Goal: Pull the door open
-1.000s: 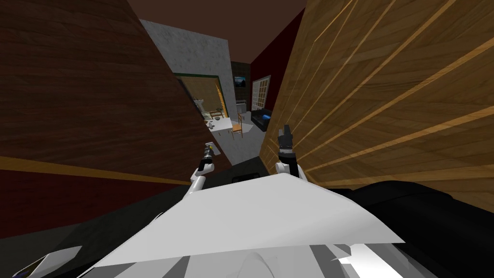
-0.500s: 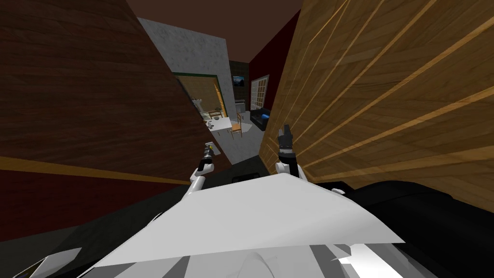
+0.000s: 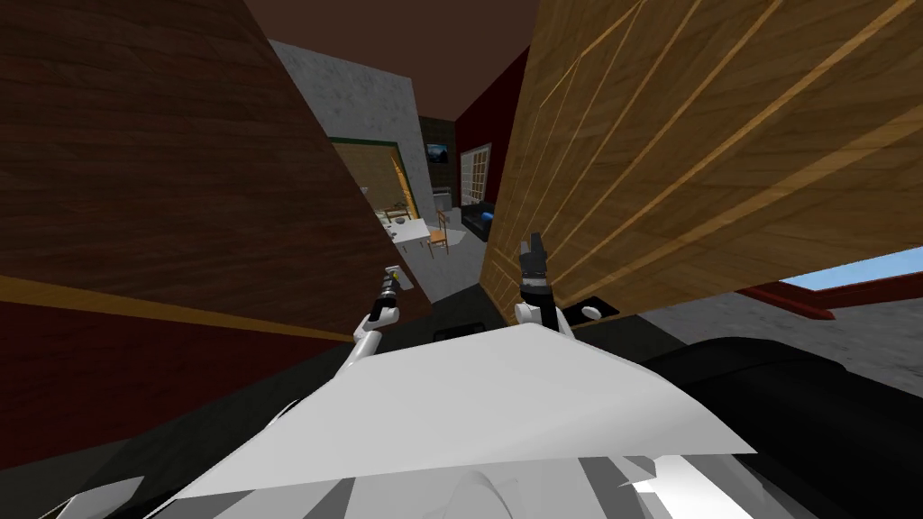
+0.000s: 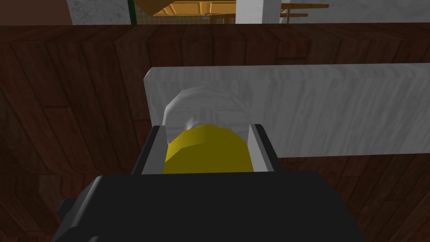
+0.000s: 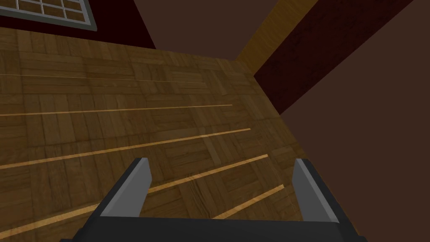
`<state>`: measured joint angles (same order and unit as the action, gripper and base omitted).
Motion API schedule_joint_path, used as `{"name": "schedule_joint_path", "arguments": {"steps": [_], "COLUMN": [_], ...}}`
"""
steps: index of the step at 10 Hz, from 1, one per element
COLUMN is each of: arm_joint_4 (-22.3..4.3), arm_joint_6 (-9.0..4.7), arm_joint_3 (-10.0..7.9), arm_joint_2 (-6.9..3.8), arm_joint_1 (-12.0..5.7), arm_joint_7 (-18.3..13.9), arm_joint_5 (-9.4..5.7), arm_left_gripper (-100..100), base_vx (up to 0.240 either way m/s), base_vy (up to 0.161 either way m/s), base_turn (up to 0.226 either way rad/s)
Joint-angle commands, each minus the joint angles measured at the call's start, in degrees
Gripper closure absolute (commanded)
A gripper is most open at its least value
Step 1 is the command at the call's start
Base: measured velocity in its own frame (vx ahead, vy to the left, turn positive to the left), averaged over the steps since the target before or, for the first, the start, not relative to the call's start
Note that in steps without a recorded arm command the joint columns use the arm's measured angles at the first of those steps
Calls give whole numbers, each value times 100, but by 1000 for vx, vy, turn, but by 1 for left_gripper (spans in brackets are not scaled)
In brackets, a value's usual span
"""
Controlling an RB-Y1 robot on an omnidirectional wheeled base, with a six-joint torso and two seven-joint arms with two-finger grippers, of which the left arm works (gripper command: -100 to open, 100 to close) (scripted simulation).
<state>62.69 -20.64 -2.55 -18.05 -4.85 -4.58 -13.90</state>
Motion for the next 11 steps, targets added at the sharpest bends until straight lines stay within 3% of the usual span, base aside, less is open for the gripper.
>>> {"name": "schedule_joint_path", "arguments": {"steps": [1,4,5,7,11], "arm_joint_4": [49,105,81,152,383], "arm_joint_6": [-25,-65,-50,-86,-210], "arm_joint_3": [112,276,260,392,728], "arm_joint_2": [-72,-185,-156,-251,-556], "arm_joint_1": [45,104,90,171,384], "arm_joint_7": [-95,-224,-200,-294,-557], "arm_joint_5": [-8,-19,-15,-26,-70], "arm_left_gripper": [100,100,100,100,100], "base_vx": [-233,-209,-97,-186,-237], "base_vy": [79,98,28,61,99], "base_turn": [-150,-128,-42,-108,-148]}}
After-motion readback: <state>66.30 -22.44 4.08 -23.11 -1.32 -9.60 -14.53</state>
